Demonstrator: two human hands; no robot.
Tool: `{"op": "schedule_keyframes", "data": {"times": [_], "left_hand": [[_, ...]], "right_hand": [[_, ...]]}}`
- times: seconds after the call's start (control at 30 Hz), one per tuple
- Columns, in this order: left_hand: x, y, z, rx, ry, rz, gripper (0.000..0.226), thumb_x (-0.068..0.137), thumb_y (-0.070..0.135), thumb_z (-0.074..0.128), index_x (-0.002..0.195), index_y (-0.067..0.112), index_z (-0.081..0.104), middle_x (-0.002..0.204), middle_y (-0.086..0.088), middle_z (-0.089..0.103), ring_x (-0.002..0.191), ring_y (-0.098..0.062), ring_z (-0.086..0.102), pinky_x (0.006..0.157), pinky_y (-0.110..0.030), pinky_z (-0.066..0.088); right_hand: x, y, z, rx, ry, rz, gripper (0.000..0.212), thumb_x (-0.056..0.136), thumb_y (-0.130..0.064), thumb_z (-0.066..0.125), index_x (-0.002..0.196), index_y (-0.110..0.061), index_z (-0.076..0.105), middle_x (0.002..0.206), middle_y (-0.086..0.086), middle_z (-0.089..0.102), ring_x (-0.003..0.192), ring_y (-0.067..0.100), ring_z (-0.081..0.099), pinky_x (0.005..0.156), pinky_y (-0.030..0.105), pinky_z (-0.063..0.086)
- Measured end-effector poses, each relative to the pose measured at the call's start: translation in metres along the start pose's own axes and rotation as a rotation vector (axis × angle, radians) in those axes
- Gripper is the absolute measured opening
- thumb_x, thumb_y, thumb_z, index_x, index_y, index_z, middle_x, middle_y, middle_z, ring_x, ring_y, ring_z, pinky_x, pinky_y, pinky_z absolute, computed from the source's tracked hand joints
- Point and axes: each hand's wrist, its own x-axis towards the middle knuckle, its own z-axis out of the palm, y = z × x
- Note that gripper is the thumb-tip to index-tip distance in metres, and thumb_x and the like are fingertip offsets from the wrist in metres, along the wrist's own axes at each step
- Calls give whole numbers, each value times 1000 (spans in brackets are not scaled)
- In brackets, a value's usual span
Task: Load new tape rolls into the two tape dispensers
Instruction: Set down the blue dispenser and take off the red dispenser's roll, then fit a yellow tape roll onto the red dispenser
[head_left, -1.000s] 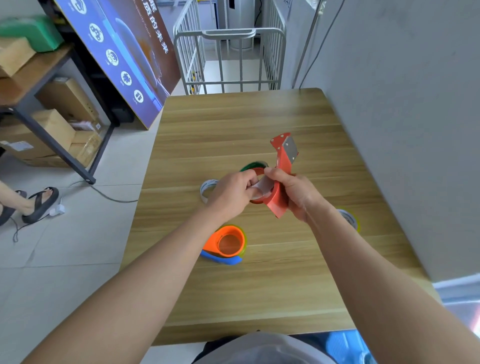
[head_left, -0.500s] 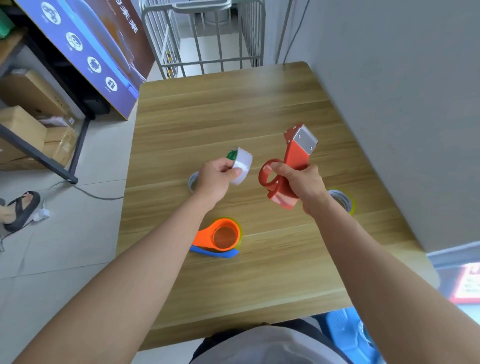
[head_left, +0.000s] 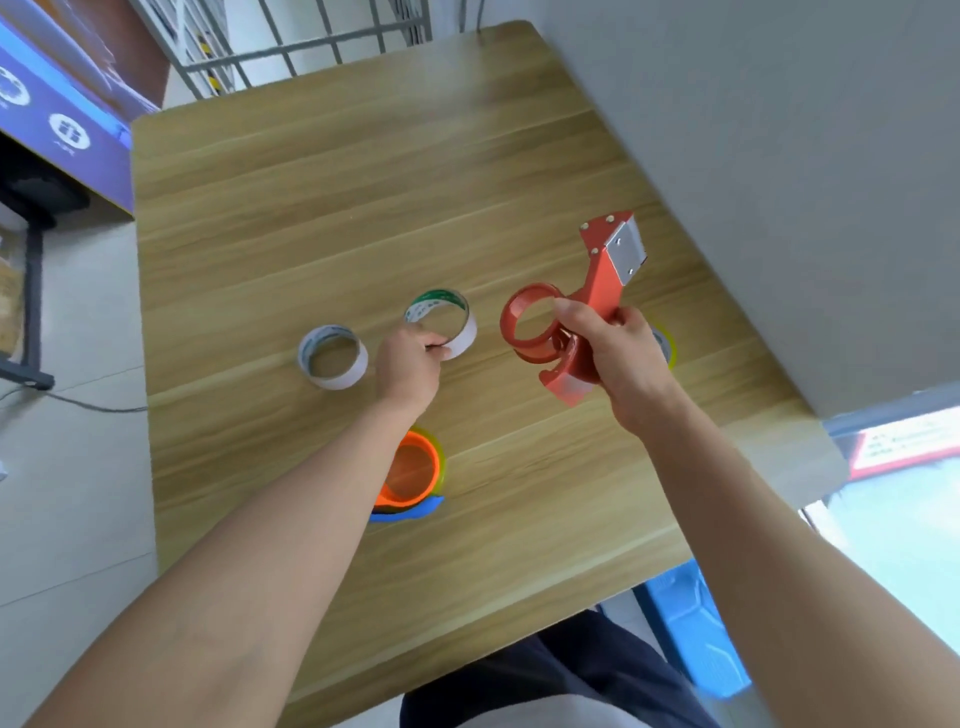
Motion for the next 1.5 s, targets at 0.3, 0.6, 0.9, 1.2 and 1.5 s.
{"op": "schedule_keyframes", "data": {"times": [0.3,0.6,0.9,1.2,1.5], "left_hand": [[19,-11,31,171,-87,68,22,86,7,56,105,7,69,117,-12,66,108,-31,59,82,-28,42],[7,30,35,221,130,247,29,86,1,48,106,9,65,113,-13,64,110,-33,54,103,-40,29],[-22,117,111,243,-490,451,39,87,19,58,125,13,54,135,-10,51,126,-25,45,102,-30,33],[-23,118,159,510,-482,484,25,86,13,56,110,11,63,112,-15,68,117,-28,54,117,-33,4],[-14,151,95,-533,-229,-55,25,81,11,66,105,4,67,108,-14,69,87,-16,63,79,-22,46]], "right_hand": [[8,15,-15,172,-45,8,53,61,-40,79,99,-8,63,82,2,69,77,19,71,70,45,59],[9,8,-37,271,-26,-24,35,66,-36,76,88,-11,66,84,6,64,77,21,67,62,39,58],[9,2,-107,221,195,-58,50,54,-45,78,92,-15,66,76,-5,70,74,14,69,83,41,57],[5,1,-158,188,269,-41,65,56,-44,79,107,-7,61,85,4,66,73,22,68,83,61,54],[11,-20,-143,111,130,-163,28,72,-26,78,91,-16,60,59,-15,69,58,3,70,43,22,53]]}}
